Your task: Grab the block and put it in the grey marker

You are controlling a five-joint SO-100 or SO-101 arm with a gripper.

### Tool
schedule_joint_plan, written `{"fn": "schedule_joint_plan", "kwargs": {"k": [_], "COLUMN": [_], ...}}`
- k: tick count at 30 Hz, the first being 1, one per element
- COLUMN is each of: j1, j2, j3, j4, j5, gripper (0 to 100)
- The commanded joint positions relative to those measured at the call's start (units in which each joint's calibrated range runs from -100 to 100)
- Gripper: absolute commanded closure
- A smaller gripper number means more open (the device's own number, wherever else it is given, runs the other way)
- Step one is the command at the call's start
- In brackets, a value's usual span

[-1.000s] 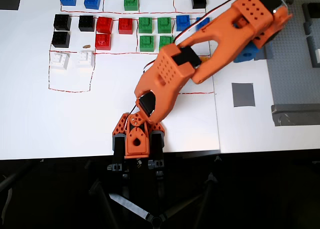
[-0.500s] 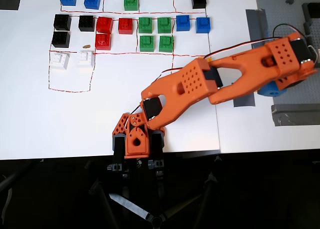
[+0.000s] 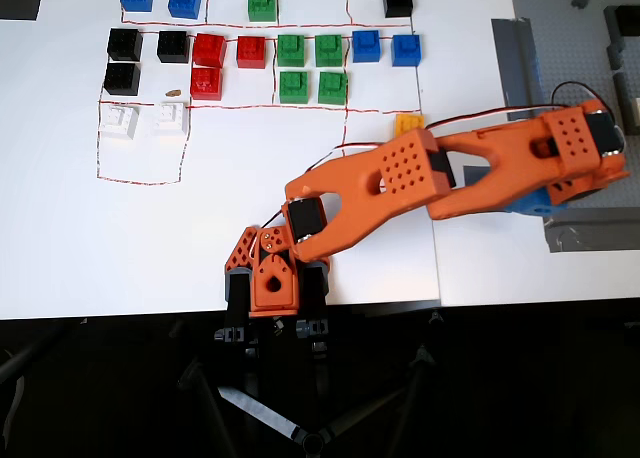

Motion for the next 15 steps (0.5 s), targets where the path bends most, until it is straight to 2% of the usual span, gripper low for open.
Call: {"fn": "schedule_joint_plan", "kwargs": {"k": [1, 4, 6, 12, 15], "j1": [0.6, -0.2, -0.6, -0.5, -0.4], "j2": [-3.5, -2.4, -1.7, -1.1, -1.1], "j3": [-5.9, -5.7, -5.6, -5.5, -5.4], "j4": [1.0, 1.0, 1.0, 1.3, 1.5], "j5": [-0.1, -0.6, -0.8, -1.0, -1.1], "gripper": [100, 99, 94, 66, 59]}}
